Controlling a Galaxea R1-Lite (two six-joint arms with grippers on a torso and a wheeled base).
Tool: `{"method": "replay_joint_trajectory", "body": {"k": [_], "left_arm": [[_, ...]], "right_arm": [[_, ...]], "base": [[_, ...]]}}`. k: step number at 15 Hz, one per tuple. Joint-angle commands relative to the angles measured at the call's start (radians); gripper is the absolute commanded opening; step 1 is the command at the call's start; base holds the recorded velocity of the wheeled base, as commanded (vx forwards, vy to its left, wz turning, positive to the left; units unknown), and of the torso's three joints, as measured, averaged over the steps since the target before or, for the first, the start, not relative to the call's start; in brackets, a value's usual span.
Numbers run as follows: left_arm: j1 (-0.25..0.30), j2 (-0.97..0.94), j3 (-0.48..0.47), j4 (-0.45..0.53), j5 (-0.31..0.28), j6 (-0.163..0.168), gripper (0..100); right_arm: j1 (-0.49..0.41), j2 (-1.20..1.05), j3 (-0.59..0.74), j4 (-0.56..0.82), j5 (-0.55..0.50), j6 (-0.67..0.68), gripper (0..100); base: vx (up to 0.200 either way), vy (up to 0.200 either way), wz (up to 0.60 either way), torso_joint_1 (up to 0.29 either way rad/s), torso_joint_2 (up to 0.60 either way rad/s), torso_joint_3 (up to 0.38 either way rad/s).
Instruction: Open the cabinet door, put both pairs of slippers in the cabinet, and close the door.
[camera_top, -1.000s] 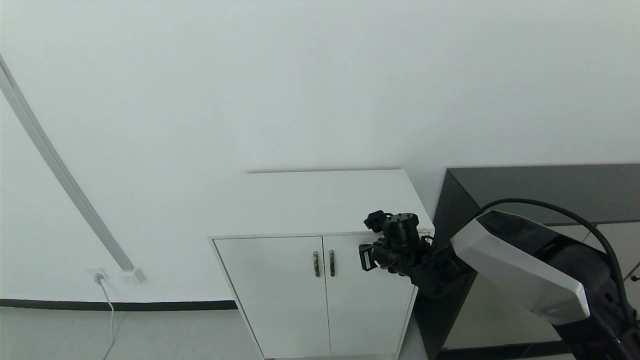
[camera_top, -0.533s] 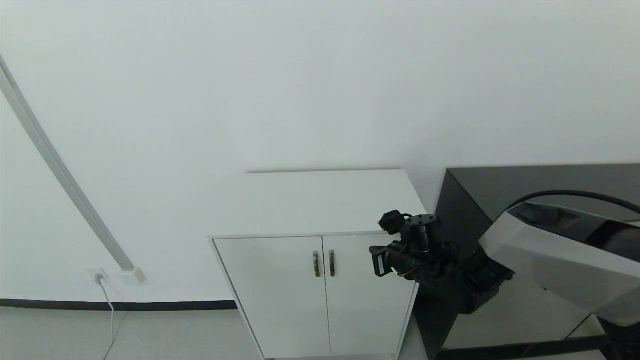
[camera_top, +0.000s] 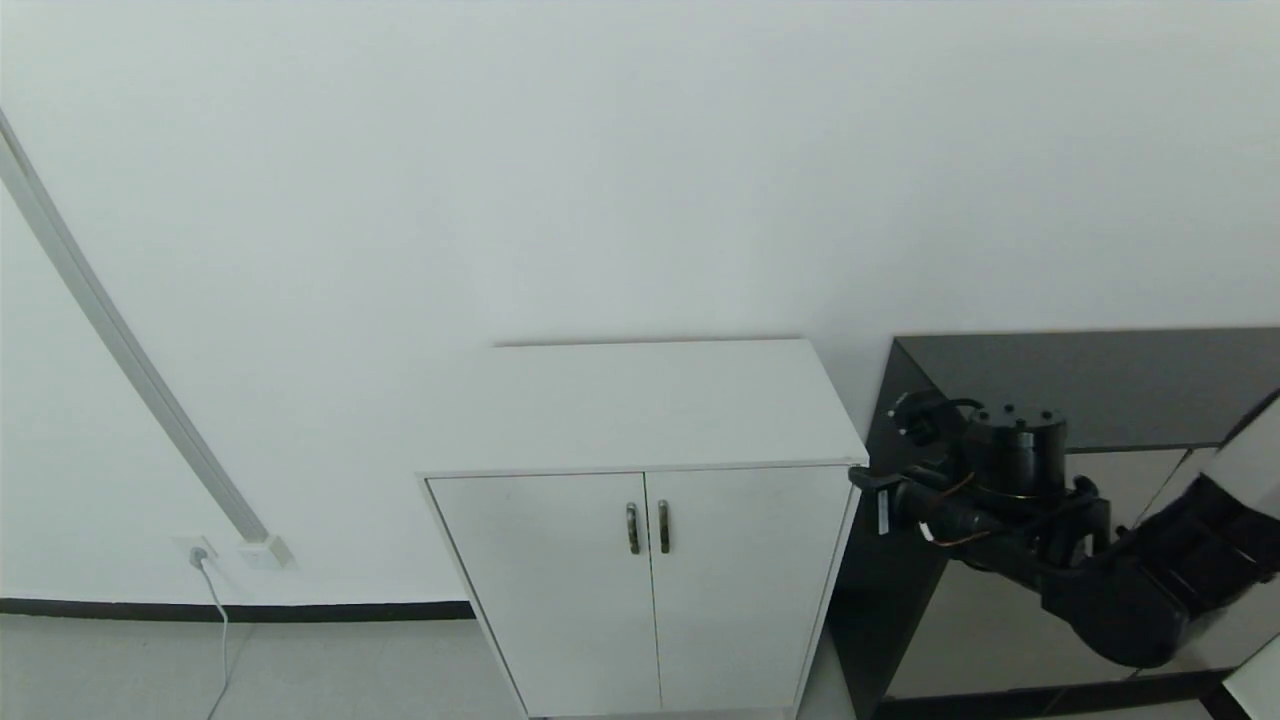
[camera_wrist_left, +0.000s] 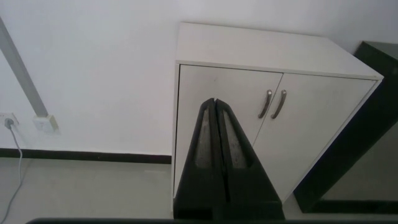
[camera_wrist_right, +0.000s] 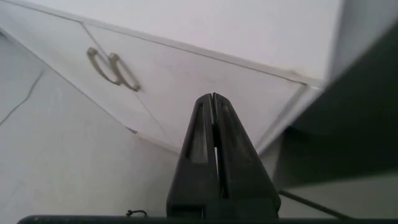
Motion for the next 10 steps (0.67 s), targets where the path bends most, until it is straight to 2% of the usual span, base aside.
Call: {"method": "replay_joint_trajectory", "body": {"k": [1, 5, 10], "left_arm": [[0.001, 0.0, 0.0, 0.001, 0.0, 0.001, 0], [0.001, 0.0, 0.0, -0.001, 0.0, -0.001, 0], [0.001, 0.0, 0.0, -0.001, 0.0, -0.001, 0]], "right_arm": [[-0.042, -0.166, 0.126, -0.031, -0.049, -0.017, 0], [-0.073, -0.4, 0.288, -0.031, -0.052, -0.021, 0], [-0.16, -0.607, 0.465, -0.031, -0.064, -0.041, 0]], "base": [[0.0, 0.0, 0.0, 0.0, 0.0, 0.0], [0.0, 0.0, 0.0, 0.0, 0.0, 0.0], [0.0, 0.0, 0.0, 0.0, 0.0, 0.0]]}}
